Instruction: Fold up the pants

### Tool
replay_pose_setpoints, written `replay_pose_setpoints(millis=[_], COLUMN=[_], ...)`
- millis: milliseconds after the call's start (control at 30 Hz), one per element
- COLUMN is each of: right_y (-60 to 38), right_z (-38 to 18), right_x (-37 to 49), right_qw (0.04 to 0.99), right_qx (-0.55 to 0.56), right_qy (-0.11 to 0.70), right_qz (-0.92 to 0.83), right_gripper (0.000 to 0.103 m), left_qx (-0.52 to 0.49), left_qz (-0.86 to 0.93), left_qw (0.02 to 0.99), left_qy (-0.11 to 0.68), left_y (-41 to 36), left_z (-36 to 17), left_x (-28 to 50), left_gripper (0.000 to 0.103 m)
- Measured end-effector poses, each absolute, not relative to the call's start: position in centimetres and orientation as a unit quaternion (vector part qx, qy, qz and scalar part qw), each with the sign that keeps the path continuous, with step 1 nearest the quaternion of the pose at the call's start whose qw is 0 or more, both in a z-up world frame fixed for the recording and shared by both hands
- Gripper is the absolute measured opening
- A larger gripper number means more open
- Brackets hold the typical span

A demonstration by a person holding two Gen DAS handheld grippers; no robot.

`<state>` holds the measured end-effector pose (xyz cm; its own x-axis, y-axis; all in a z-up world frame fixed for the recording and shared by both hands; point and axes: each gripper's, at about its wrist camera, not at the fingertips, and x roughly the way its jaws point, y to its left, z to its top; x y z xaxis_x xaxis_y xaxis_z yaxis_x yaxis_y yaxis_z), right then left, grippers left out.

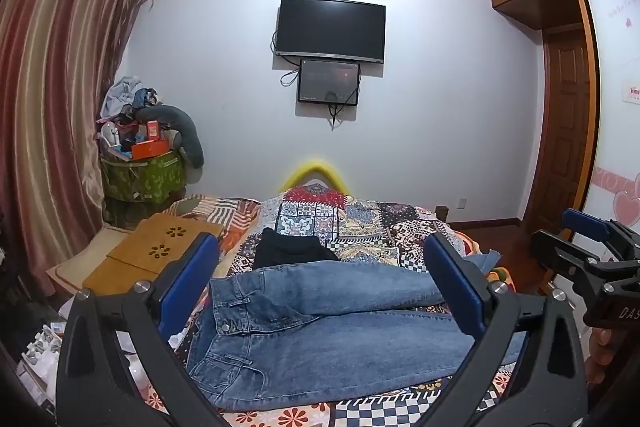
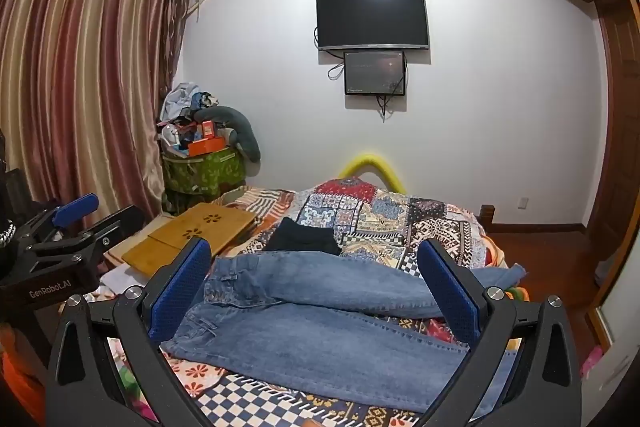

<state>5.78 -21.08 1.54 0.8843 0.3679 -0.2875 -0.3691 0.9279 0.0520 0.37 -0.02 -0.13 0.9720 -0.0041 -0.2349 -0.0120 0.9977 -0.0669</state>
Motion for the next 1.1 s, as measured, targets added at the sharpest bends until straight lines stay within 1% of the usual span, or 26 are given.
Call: replay_pose_setpoints(millis=[1100], right_y=[-21.42], right_z=[1.58], right_x=[5.59], right_qw=[0.972], right_qx=[-0.001], right_qy=[0.143], right_qz=[0.186], right_gripper=[0.103], left_qx=[-0.037], left_qz=[-0.012], left_qw=[0.993], left_qy=[0.115], left_y=[-0.28], left_z=[-0.15], left_x=[-0.38], left_gripper=[0.103])
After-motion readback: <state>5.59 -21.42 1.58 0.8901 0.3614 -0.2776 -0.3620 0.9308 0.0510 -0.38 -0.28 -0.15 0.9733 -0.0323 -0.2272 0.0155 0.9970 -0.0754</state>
